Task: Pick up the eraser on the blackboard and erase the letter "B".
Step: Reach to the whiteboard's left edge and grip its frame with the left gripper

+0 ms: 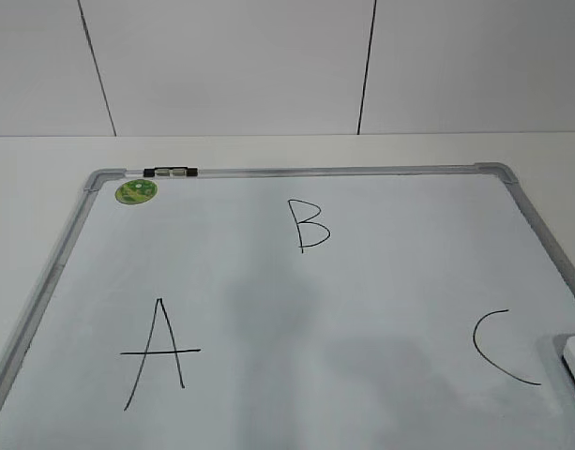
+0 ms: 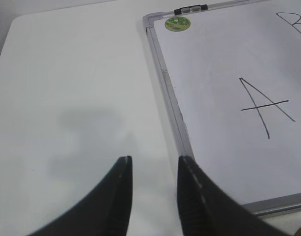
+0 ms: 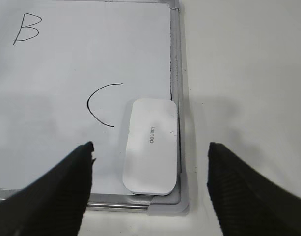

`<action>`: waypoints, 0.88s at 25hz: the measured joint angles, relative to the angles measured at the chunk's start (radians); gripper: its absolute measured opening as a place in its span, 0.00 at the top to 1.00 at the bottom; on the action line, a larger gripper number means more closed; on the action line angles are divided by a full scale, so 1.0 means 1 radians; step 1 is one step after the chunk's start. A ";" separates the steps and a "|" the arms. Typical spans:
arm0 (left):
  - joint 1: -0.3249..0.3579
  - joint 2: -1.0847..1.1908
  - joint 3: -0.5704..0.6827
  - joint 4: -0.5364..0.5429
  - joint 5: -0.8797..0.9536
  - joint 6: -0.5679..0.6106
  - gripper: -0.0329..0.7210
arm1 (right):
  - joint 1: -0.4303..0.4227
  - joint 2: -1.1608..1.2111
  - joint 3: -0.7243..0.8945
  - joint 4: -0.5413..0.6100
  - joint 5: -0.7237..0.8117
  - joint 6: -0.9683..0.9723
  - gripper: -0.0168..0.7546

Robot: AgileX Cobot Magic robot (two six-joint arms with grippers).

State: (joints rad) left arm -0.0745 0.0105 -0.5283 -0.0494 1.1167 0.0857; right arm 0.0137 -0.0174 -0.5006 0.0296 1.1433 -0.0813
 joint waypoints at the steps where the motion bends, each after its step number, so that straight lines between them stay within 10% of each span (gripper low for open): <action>1: 0.000 0.000 0.000 0.000 0.000 0.000 0.64 | 0.000 0.000 0.000 0.000 0.000 0.000 0.22; 22: 0.000 0.000 0.000 0.000 0.000 0.000 0.64 | 0.000 0.226 -0.092 -0.009 0.040 0.140 0.22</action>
State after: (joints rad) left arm -0.0745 0.0105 -0.5283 -0.0494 1.1167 0.0857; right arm 0.0137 0.2085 -0.5926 0.0203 1.1829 0.0592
